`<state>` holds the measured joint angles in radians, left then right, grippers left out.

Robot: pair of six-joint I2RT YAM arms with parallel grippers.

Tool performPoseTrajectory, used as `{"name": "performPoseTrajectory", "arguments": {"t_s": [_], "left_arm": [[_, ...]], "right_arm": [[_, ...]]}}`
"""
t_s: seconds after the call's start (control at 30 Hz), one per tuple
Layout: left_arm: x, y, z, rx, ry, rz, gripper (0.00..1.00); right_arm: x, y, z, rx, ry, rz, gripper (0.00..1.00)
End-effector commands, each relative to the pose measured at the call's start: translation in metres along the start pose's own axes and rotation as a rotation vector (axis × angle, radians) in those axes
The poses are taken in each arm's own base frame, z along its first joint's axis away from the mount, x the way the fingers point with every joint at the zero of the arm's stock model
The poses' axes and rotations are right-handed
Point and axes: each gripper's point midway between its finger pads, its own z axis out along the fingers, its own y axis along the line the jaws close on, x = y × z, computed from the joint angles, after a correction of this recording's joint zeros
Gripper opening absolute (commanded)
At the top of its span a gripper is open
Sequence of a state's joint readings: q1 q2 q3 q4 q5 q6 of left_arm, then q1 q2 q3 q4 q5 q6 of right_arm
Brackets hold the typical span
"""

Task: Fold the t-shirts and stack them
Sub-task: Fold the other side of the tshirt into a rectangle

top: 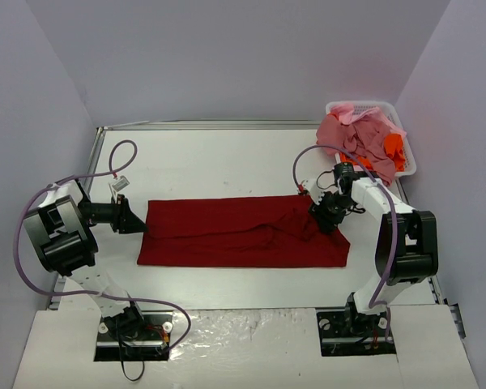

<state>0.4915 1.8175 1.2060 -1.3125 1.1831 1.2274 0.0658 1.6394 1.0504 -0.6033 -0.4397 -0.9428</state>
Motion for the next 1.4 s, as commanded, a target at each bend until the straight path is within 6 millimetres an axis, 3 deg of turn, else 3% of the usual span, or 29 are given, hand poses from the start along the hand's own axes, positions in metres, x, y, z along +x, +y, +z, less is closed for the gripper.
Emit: {"name": "performPoseTrajectory", "arguments": {"t_s": [0.0,0.2,0.37,0.5,0.67,0.97,1.23,1.37], "left_arm": [[-0.013,-0.019,-0.006,0.049,-0.045,-0.012,0.31],[-0.014,-0.021,-0.008,0.062,-0.053,-0.015,0.31],[-0.014,-0.022,-0.008,0.065,-0.057,-0.015,0.31],[-0.014,-0.021,-0.008,0.064,-0.055,-0.014,0.31],[-0.014,-0.020,-0.009,0.053,-0.059,-0.016,0.31],[-0.013,-0.016,-0.010,0.004,-0.059,-0.014,0.31],[-0.013,-0.016,-0.010,0.005,-0.059,-0.016,0.31],[-0.013,-0.017,-0.010,0.011,-0.059,-0.013,0.31]], "right_arm": [[0.004,0.003,-0.005,-0.004,0.017,0.015,0.41],[-0.022,0.000,-0.015,-0.047,-0.049,0.024,0.48],[-0.041,-0.008,-0.022,-0.057,-0.094,0.023,0.48],[-0.056,-0.020,-0.023,-0.054,-0.124,0.031,0.34],[-0.071,-0.031,-0.004,-0.085,-0.109,0.042,0.23],[-0.086,0.003,0.028,-0.170,-0.049,-0.006,0.14],[-0.082,0.033,0.016,-0.165,-0.031,-0.023,0.14],[-0.065,0.052,0.008,-0.156,-0.003,-0.034,0.14]]}}
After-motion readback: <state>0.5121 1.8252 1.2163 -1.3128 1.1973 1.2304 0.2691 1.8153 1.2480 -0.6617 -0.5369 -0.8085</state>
